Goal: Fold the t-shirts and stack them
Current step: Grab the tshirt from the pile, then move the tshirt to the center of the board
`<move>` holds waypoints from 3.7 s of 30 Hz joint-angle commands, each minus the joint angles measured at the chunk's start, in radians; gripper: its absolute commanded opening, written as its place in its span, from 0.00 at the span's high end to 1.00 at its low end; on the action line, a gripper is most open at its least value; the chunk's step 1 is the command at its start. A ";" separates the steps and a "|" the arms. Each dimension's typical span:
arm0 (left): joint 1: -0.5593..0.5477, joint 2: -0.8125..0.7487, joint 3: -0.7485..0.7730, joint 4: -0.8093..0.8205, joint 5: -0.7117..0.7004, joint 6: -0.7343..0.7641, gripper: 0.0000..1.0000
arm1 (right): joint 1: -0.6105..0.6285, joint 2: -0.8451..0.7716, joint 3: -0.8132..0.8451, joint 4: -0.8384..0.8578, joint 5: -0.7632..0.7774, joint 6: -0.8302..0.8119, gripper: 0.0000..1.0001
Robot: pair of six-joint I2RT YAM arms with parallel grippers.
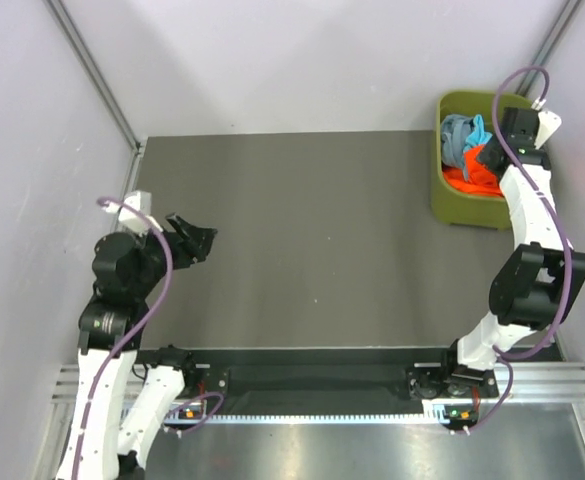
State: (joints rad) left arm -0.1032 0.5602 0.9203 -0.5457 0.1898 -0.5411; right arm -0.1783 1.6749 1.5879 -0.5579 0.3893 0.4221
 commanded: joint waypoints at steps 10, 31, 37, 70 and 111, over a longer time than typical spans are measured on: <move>0.005 0.127 0.153 -0.218 0.185 0.142 0.40 | -0.050 -0.011 -0.085 0.029 -0.081 0.070 0.58; 0.005 0.178 0.199 -0.211 0.169 -0.022 0.54 | 0.002 -0.021 0.579 0.324 -0.182 0.076 1.00; 0.005 0.162 0.181 -0.143 0.108 -0.117 0.47 | 0.298 -0.086 0.679 0.418 -0.283 0.041 1.00; -0.561 1.242 0.274 0.524 -0.171 -0.223 0.11 | 0.186 -0.356 -0.620 0.179 -0.394 -0.066 0.11; -0.616 0.402 0.097 -0.367 -0.908 -0.280 1.00 | 0.307 -0.667 -0.724 0.105 -0.546 -0.005 0.16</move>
State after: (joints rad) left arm -0.7258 0.9691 1.0782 -0.7452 -0.6743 -0.7639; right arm 0.1139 1.0298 0.8631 -0.4496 -0.0811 0.3885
